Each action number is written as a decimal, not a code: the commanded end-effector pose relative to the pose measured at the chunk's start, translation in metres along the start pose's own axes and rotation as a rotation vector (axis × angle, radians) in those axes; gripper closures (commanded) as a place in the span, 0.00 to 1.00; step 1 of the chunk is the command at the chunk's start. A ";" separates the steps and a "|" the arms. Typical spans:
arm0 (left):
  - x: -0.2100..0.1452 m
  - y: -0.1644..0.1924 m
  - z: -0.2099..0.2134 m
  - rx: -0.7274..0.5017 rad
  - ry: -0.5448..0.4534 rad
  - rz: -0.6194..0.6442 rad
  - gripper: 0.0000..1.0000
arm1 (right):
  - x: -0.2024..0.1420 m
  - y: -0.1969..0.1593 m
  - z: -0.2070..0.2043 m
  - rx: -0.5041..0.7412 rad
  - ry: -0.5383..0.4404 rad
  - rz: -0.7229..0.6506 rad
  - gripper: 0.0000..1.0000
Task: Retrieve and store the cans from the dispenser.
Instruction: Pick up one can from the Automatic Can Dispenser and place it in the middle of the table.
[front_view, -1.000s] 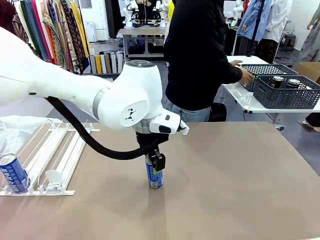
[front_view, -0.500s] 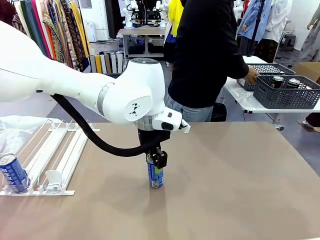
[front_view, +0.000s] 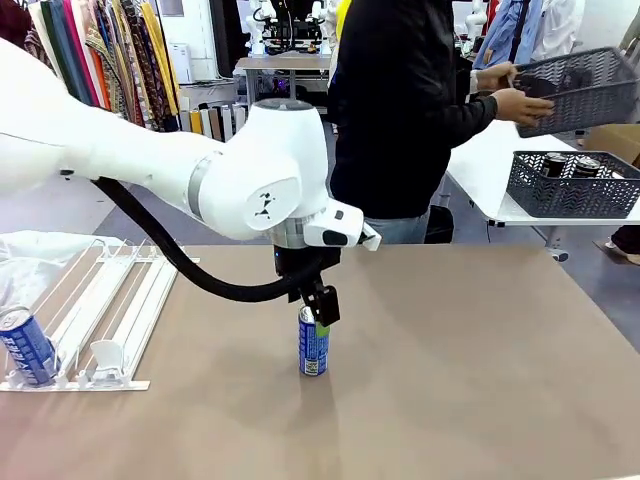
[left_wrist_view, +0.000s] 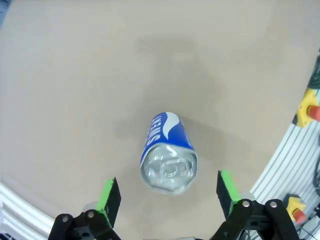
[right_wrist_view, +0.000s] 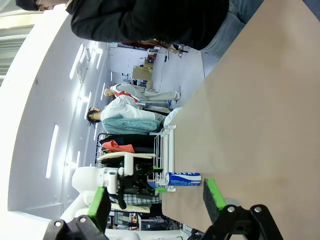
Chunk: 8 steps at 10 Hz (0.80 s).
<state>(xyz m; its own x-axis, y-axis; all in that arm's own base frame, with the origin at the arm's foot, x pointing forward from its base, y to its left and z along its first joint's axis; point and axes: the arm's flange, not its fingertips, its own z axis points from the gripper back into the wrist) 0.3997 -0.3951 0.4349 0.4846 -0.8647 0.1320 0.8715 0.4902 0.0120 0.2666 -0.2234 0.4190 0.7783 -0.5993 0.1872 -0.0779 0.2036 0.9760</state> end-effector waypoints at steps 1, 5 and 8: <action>-0.037 0.001 0.053 -0.006 -0.070 0.098 0.00 | 0.001 0.002 0.001 0.004 0.003 0.011 0.00; -0.194 0.070 0.177 -0.237 -0.256 0.310 0.00 | 0.001 0.002 0.001 0.004 0.003 0.011 0.00; -0.365 0.139 0.210 -0.432 -0.537 0.580 0.00 | 0.001 0.002 0.001 0.004 0.003 0.011 0.00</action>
<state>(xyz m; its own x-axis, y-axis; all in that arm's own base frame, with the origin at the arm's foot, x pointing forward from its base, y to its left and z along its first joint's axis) 0.3253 -0.0268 0.6067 0.8192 -0.3984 0.4125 0.5679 0.6637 -0.4869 0.2665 -0.2236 0.4188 0.7782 -0.5998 0.1864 -0.0772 0.2033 0.9761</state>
